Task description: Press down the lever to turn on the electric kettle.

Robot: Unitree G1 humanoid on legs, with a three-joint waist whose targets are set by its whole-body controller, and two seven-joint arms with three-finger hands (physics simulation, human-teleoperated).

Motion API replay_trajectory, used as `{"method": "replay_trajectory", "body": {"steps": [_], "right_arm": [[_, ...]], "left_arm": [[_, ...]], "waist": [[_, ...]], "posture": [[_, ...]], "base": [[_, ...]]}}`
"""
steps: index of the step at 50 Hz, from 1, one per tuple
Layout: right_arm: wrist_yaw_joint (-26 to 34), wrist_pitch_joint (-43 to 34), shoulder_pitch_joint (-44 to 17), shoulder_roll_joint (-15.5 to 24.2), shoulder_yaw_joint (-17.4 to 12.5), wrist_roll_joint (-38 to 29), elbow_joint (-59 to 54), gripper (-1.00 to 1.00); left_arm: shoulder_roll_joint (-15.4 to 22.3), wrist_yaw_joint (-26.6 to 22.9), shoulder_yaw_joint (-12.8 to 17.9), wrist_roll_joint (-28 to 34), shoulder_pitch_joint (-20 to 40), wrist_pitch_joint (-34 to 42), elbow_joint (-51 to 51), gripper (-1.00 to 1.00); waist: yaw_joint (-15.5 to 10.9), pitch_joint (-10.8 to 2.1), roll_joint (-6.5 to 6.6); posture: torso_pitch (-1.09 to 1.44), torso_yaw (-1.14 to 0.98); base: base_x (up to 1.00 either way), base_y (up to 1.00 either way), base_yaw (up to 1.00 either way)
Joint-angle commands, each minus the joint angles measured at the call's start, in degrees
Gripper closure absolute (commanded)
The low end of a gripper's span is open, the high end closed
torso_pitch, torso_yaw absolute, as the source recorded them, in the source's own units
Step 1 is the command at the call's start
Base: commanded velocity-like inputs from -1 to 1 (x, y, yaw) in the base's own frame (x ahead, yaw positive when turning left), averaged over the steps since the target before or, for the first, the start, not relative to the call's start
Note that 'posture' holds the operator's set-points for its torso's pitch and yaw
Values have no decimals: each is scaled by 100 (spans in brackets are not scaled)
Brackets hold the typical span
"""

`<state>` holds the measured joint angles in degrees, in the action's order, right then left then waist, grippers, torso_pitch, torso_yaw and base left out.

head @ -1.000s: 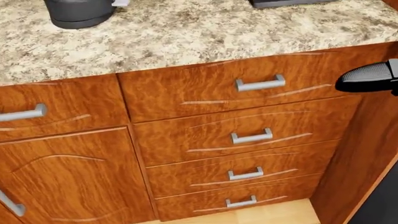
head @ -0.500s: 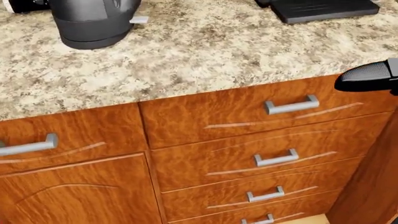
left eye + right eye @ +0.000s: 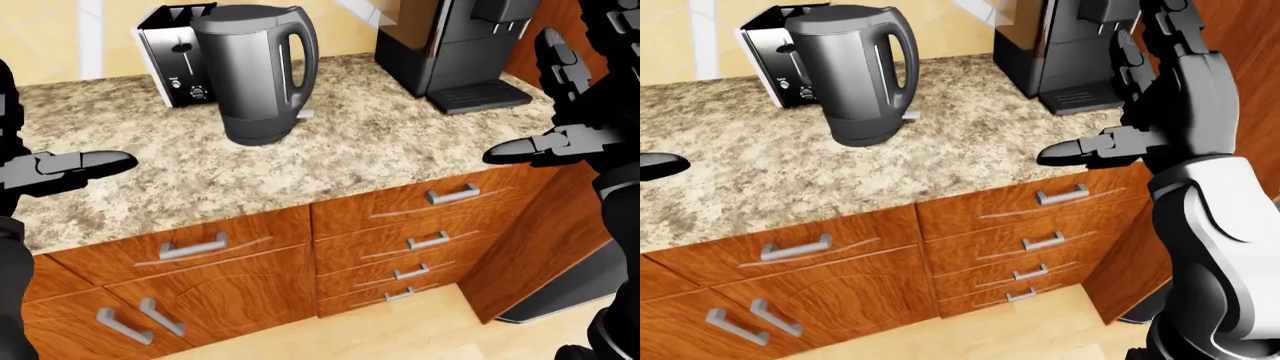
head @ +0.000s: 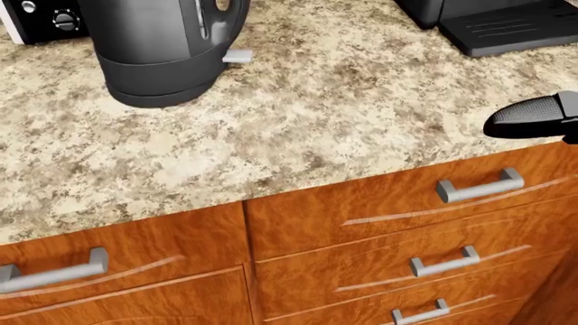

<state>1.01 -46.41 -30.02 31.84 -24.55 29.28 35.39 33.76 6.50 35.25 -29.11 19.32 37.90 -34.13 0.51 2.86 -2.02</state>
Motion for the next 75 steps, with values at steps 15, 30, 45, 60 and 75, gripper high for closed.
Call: {"method": "replay_trajectory", "body": {"steps": [15,30,45,60,75], "right_arm": [[5,210,-202,93,-72,55,179,-100],[-24,209,-212,151,-104,119,160,-100],[0,279,-138,136,-81,61,134,-100],[-368,376,-452,14,-42,-239,-211,-100],[-478,476,-334,134,60,-421,-314,-100]], "left_arm": [[139,34,176,44,140,-154,-183,-100],[169,56,176,15,159,-128,-197,-100],[164,44,182,27,156,-134,-187,-100],[203,58,219,-26,158,-102,-222,-100],[231,92,233,-82,152,-71,-263,-100]], "waist": [[-60,-102,514],[-56,-109,-13],[-74,-50,475],[-122,-53,220],[-71,-38,252]], "posture": [[0,0],[0,0],[0,0],[0,0],[0,0]], "base": [[19,19,0],[20,5,0],[19,4,0],[1,0,0],[0,0,0]]}}
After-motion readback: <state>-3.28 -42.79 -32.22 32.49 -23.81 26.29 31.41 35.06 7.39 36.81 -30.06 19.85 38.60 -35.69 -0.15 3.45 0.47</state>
